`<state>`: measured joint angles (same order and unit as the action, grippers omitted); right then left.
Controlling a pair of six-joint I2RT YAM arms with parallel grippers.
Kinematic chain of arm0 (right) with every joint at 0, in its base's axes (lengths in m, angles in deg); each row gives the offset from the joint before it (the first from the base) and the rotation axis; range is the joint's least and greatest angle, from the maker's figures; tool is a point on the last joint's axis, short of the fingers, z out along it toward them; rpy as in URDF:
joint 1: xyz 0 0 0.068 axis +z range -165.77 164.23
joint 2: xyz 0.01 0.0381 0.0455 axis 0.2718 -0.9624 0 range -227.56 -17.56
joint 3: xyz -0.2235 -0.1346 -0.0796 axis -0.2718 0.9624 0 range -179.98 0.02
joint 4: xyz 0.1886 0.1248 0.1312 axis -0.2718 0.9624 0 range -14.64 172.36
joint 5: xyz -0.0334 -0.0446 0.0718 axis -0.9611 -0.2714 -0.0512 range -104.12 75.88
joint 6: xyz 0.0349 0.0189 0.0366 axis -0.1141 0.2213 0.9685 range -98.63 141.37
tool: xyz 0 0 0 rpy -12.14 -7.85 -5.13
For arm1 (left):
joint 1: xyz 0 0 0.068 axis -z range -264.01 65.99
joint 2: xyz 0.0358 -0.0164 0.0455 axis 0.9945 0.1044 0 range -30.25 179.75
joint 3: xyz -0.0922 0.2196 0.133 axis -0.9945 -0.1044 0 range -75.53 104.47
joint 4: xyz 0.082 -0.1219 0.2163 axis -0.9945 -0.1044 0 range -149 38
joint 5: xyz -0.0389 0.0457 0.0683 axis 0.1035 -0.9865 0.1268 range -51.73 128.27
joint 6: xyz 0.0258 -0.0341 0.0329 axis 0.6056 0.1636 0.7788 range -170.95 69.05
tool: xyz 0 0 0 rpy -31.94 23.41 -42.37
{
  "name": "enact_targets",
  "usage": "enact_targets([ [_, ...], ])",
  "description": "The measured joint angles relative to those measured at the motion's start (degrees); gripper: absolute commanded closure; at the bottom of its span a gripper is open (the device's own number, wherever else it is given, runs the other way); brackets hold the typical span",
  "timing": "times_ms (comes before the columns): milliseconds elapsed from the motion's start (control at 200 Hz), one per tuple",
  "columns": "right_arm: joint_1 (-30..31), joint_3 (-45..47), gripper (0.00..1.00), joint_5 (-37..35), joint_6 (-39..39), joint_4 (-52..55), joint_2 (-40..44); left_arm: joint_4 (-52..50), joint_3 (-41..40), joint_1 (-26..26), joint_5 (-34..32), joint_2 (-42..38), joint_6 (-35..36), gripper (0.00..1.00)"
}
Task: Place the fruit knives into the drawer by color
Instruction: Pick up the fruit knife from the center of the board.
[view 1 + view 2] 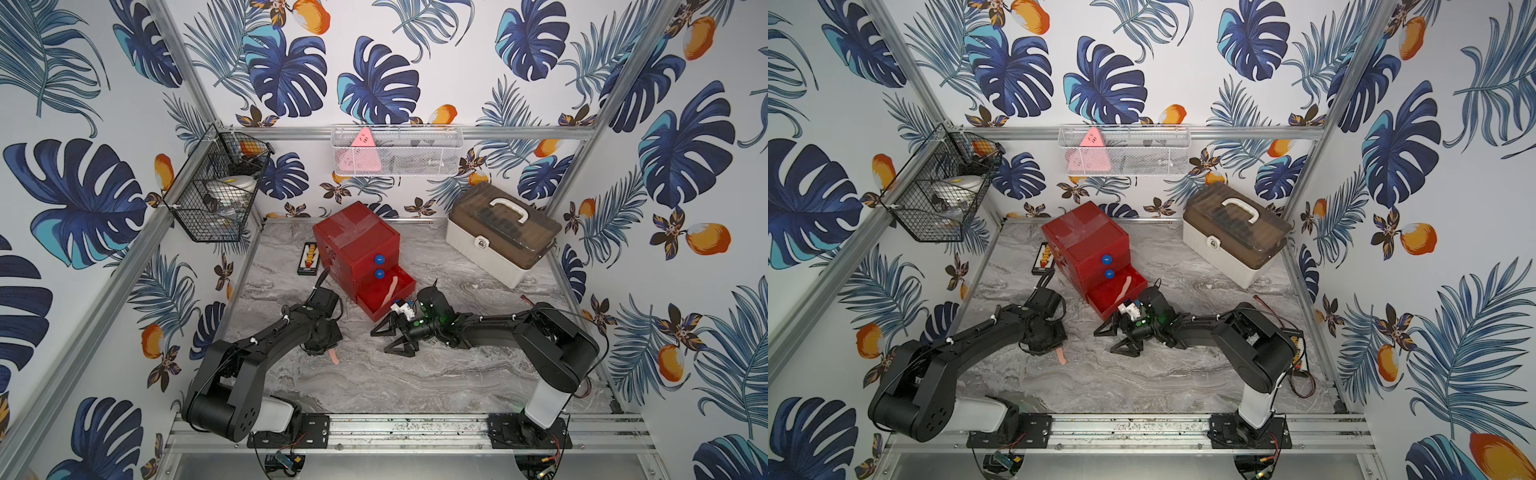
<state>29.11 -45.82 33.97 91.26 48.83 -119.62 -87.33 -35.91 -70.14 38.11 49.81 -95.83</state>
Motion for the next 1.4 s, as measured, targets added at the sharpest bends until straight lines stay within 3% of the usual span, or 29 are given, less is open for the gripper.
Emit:
enact_targets([
  [270,0.07,0.09,0.08,0.2,1.68,-3.34,-2.67,-5.95,1.95,0.02,1.9,-1.25,1.7,0.92],
  [751,1.2,0.39,0.11,0.15,7.63,-13.79,-9.51,-7.54,0.9,0.96,8.28,-7.69,2.75,0.93],
  [1036,4.04,-1.22,0.14,-1.84,13.33,-23.67,-14.84,-8.85,0.57,7.39,11.58,-12.04,-0.15,0.93],
  [1401,7.28,-5.4,0.28,-3.5,17.97,-30.45,-21.03,-10.21,-0.33,12.63,11.89,-15.72,-4.63,0.93],
])
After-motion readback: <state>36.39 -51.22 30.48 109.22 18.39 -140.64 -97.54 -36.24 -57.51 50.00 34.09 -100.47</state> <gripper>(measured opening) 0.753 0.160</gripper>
